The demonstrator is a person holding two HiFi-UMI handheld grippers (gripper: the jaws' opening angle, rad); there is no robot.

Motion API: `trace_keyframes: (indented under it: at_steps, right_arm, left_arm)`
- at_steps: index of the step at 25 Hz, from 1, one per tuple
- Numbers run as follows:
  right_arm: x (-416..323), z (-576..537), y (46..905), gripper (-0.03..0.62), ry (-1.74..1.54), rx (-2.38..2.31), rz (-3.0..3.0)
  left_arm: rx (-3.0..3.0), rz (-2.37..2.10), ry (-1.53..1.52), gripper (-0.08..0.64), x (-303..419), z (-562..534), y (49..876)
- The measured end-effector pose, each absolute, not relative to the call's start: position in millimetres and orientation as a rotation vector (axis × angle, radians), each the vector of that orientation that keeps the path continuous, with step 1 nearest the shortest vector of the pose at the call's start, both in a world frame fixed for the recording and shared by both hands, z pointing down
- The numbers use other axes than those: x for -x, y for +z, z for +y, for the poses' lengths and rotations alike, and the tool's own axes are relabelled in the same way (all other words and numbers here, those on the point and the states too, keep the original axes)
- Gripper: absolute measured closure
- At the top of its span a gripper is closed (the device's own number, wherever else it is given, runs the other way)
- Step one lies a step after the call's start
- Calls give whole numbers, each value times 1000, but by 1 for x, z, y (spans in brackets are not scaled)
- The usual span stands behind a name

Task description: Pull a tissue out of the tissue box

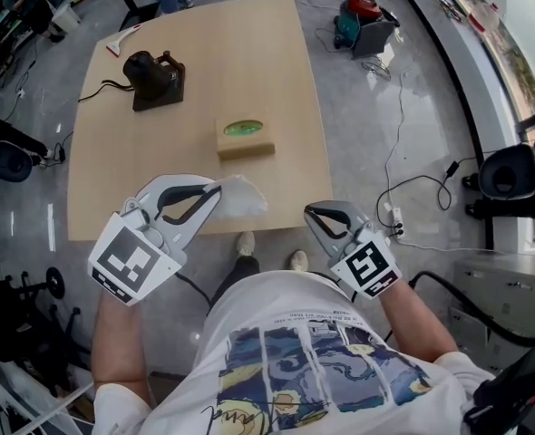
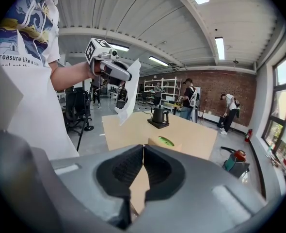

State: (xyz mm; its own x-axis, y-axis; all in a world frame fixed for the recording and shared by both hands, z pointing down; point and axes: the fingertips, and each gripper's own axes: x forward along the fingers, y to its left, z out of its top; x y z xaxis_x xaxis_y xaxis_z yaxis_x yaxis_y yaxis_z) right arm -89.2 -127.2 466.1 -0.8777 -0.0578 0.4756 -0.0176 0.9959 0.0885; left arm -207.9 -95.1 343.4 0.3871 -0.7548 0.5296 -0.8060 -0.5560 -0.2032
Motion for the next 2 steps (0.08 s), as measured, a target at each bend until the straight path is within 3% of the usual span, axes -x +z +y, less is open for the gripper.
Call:
trace_keyframes:
  at_steps: [2]
  right_arm:
    - [99,-124,468,588,-112,-57,-2637]
  left_arm:
    - [-2548,-1429,896,552,217,-93,345]
